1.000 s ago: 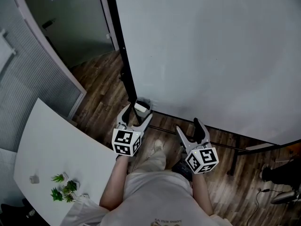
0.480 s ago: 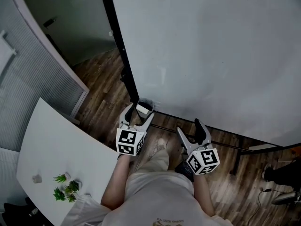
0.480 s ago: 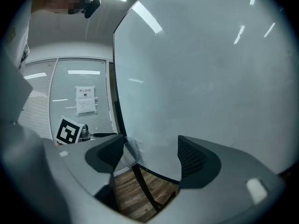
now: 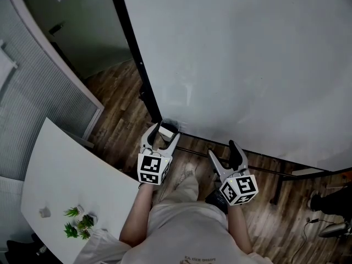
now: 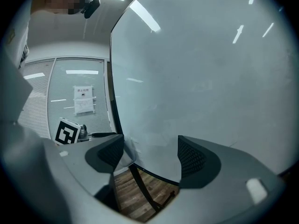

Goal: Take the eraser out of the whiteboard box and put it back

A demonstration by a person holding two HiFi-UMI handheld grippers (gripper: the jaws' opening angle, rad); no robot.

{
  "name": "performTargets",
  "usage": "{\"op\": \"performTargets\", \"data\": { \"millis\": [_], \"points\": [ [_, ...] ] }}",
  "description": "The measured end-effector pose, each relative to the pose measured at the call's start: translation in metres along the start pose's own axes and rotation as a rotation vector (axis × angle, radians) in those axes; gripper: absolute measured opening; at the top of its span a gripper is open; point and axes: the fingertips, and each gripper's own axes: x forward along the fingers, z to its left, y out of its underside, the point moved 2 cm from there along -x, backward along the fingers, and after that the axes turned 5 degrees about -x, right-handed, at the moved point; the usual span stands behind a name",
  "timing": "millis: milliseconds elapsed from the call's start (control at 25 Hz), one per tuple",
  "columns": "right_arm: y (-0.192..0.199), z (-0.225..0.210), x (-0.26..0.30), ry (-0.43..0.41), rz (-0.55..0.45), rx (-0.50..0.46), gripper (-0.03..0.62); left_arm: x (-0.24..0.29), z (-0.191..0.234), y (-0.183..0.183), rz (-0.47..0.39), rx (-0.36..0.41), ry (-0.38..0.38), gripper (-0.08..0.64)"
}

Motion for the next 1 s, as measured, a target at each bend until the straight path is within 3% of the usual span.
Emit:
{"op": "performTargets", "data": {
  "millis": [1000],
  "points": [
    [0.0018, -0.0031, 0.0040, -0.001, -0.004, 0.006, 0.347, 0.0034, -0.0055, 0.0011, -0.029, 0.014, 0.039, 0.261]
  ]
}}
